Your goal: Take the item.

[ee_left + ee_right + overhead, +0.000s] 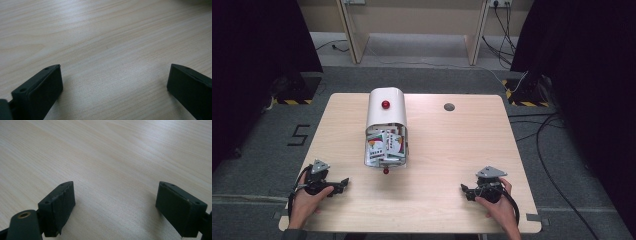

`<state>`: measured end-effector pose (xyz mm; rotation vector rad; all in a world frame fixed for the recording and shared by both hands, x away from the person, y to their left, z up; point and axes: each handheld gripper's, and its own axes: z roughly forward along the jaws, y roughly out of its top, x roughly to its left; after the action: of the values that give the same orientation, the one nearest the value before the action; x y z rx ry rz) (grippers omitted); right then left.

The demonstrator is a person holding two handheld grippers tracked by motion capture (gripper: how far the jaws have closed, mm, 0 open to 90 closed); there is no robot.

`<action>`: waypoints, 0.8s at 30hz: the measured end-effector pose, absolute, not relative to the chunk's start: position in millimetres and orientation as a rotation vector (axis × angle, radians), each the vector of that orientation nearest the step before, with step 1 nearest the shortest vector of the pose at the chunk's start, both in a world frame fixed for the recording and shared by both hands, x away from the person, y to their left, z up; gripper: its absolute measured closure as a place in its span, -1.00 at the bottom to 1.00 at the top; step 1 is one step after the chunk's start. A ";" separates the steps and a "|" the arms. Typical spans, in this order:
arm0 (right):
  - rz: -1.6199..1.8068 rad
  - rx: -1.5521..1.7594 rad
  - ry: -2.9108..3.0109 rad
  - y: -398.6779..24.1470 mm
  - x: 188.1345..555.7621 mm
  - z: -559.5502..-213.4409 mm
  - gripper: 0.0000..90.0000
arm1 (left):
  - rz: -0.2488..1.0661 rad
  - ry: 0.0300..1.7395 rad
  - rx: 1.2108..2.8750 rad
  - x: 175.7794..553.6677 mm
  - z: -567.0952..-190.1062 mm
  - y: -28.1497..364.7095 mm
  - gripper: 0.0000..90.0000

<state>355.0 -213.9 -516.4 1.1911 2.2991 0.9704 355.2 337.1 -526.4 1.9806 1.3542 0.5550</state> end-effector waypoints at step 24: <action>1.023 1.182 2.236 -209.7 349.7 -508.7 -0.33 | 0.555 1.355 1.980 355.3 -526.4 337.1 -1.00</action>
<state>349.7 -209.7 -508.7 1.1825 2.2365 1.0228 355.3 337.1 -526.4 1.9799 1.3548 0.5546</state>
